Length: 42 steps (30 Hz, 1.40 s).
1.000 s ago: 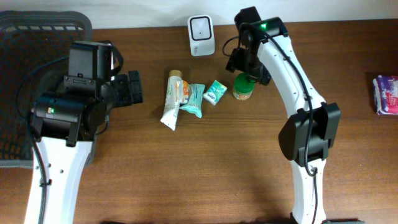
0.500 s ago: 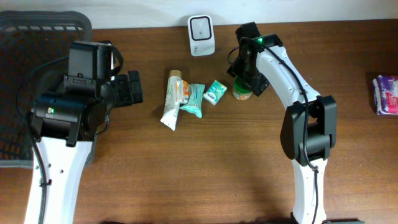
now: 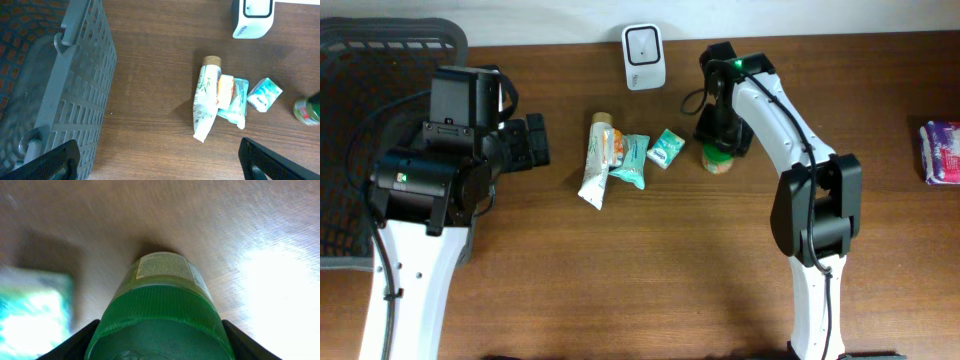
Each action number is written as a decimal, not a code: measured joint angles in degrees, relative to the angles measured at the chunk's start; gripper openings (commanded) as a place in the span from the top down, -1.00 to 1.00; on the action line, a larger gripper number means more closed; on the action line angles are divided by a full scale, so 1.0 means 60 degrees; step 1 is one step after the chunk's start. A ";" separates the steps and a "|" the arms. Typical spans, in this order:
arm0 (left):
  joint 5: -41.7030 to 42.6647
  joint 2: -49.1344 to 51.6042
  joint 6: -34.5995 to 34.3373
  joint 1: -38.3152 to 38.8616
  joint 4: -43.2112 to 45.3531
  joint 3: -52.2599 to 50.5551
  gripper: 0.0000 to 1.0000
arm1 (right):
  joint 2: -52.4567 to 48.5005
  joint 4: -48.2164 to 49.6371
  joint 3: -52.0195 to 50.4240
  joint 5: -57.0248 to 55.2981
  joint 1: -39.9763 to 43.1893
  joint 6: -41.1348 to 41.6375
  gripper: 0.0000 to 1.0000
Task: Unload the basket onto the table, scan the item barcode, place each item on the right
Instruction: 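Lower the right gripper over the green jar and grasp it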
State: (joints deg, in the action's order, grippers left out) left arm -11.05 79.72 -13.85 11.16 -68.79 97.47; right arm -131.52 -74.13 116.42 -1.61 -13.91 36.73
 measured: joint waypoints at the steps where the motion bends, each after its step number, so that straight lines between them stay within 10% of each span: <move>1: 0.0004 0.0000 0.0000 0.0000 0.0000 0.0000 -0.98 | 0.0000 -0.0335 0.0106 -0.0004 0.0000 -0.0729 -0.29; 9: 0.0004 0.0000 0.0000 0.0000 0.0000 0.0000 -0.98 | 0.0000 -0.1253 0.0386 -0.0007 0.0000 -0.4200 -0.47; 11: 0.0004 0.0000 0.0000 0.0000 0.0000 0.0000 -0.98 | 0.0000 -0.1180 0.0386 -0.0007 0.0000 -0.4452 -0.95; 14: 0.0004 0.0000 0.0000 0.0000 -0.0004 0.0000 -0.98 | 0.0000 -0.1151 0.0390 -0.0011 0.0000 -0.4608 -0.99; 30: 0.0004 0.0000 0.0000 0.0000 -0.0007 0.0000 -0.98 | 0.0000 -0.1570 0.0044 -0.0004 0.0000 0.0718 -0.97; 42: 0.0004 0.0000 0.0000 0.0000 -0.0007 0.0000 -0.98 | 0.0000 -0.1202 -0.0317 -0.0007 0.0000 0.1064 -0.96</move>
State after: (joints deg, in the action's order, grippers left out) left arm -11.03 79.72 -13.85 11.16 -68.84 97.47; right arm -131.52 -81.34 114.52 -1.65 -13.91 43.11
